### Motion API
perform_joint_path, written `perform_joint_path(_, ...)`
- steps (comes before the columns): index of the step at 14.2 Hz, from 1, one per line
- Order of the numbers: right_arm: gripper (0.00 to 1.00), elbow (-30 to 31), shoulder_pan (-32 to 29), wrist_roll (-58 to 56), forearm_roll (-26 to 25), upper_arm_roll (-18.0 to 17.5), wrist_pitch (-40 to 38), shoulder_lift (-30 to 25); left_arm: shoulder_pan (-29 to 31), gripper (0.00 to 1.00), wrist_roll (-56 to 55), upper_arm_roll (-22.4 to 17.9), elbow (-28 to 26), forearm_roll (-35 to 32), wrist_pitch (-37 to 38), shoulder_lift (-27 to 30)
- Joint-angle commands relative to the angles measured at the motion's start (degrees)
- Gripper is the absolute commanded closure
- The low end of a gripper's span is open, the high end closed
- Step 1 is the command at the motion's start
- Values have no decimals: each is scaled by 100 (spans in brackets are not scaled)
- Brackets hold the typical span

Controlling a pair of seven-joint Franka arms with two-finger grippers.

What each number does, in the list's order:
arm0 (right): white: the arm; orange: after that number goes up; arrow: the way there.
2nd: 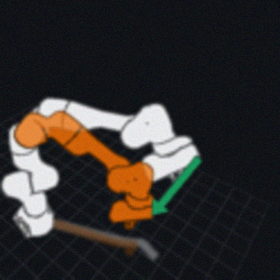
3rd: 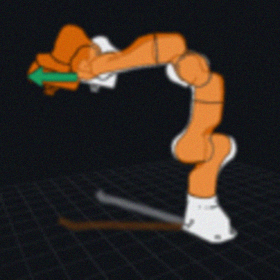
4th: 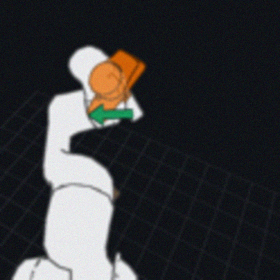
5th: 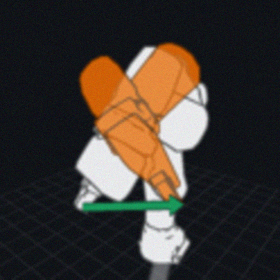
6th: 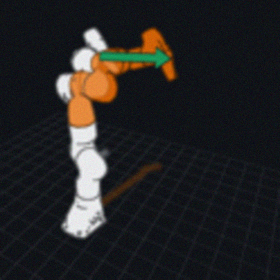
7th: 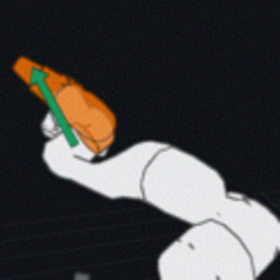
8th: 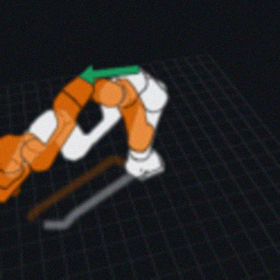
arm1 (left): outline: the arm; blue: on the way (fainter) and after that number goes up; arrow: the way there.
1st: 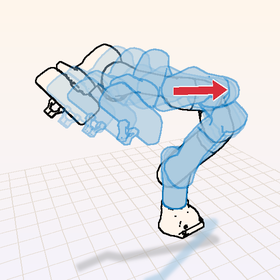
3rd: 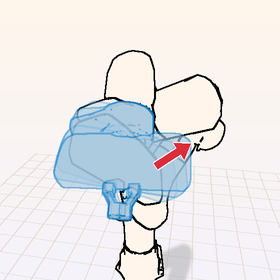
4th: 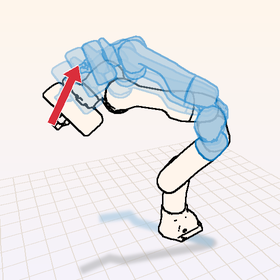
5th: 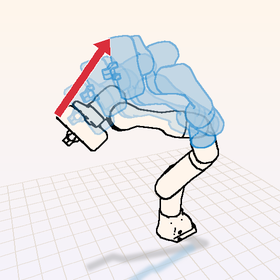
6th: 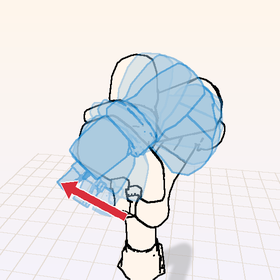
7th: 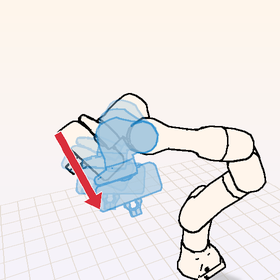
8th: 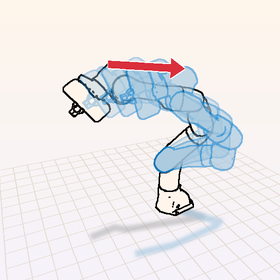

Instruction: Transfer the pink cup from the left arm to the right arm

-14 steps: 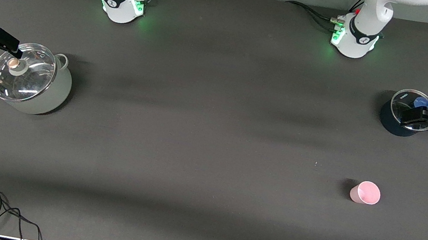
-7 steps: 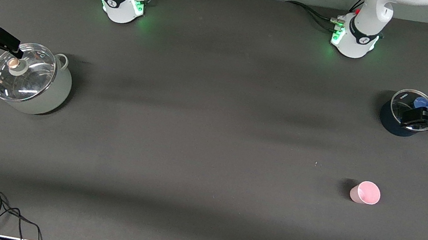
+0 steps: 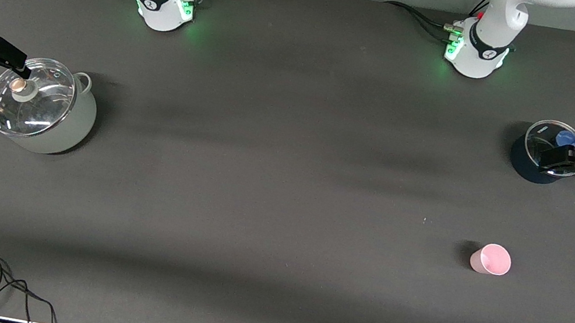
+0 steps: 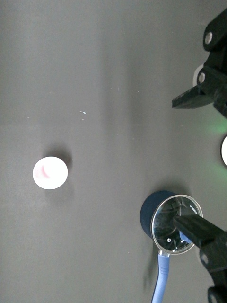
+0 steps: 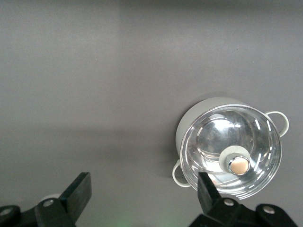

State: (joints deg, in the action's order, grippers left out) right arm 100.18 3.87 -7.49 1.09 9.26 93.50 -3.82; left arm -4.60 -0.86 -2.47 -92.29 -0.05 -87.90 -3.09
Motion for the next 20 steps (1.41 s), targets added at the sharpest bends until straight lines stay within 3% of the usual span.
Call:
perform_joint_path(1,0,-130,26,108,31,15,-78,39,-58,0,69,-17,176,-75,1,-69)
perform_joint_path(3,0,-121,26,108,31,23,-78,39,-49,0,199,-17,202,-57,-95,-86)
perform_joint_path(8,1,-130,26,108,31,23,-78,39,213,0,2324,-52,904,337,-245,-621)
perform_joint_path(11,1,-130,26,108,31,23,-78,30,529,0,3387,-52,1002,680,-499,-806)
perform_joint_path(16,1,-130,26,108,31,23,-78,39,1320,0,5197,-43,1002,1620,-606,-1254)
perform_joint_path(20,1,-130,26,99,40,23,-78,39,2137,0,7192,-43,967,2946,-579,-1816)
